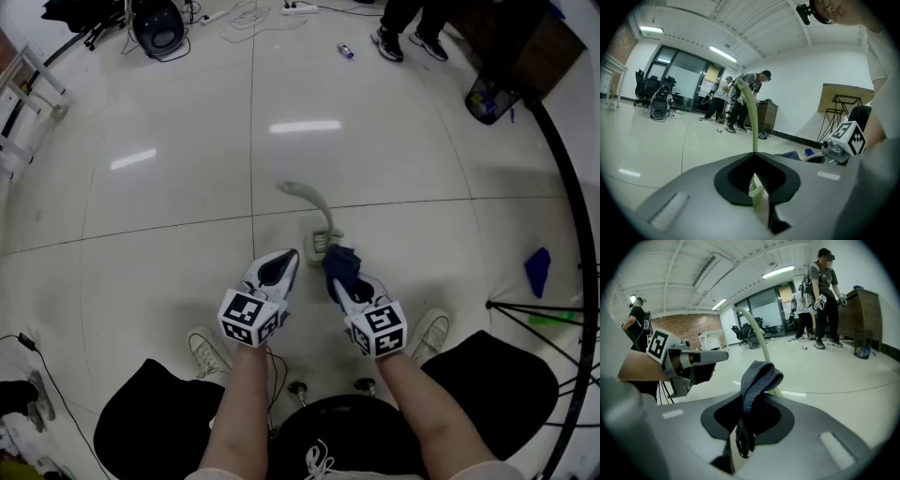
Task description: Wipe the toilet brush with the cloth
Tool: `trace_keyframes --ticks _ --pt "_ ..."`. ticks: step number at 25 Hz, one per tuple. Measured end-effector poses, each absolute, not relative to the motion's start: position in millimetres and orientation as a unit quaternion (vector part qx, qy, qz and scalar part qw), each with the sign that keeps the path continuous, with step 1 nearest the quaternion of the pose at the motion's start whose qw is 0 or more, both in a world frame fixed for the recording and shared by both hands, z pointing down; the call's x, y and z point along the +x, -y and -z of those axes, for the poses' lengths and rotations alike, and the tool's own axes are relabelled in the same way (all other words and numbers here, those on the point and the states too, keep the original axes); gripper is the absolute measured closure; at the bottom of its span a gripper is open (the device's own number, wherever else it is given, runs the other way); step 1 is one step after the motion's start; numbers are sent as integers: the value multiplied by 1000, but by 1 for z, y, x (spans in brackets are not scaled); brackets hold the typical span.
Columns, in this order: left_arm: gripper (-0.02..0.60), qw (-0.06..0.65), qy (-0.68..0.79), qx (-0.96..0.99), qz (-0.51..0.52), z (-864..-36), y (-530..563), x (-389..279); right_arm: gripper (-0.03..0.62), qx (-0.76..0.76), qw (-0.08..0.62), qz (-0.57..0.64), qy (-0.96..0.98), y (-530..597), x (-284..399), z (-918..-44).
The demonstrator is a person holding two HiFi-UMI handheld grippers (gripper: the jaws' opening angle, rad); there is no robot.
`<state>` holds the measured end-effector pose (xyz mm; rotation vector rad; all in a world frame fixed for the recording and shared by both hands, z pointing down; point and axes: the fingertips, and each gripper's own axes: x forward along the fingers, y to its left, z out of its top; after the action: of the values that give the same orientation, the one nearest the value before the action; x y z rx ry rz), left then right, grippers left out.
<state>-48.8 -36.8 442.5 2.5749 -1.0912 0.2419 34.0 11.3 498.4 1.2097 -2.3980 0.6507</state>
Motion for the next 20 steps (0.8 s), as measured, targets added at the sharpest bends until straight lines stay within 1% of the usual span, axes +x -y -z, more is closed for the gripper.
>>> trace_keyframes --ticks 6,11,14,16,20 --pt "575 213 368 901 -90 -511 70 -39 526 369 214 -249 870 3 -4 -572" --pt "575 205 318 920 -101 -534 87 -25 526 329 234 -258 878 14 -24 -609" --pt "575 208 288 928 -109 -539 91 -10 526 319 240 -279 873 18 -20 -623" --pt "575 218 286 926 -117 -547 94 -1 526 330 223 -319 860 25 -11 -630" --pt "575 234 291 918 -134 -565 90 7 526 350 166 -399 831 31 -4 -639"
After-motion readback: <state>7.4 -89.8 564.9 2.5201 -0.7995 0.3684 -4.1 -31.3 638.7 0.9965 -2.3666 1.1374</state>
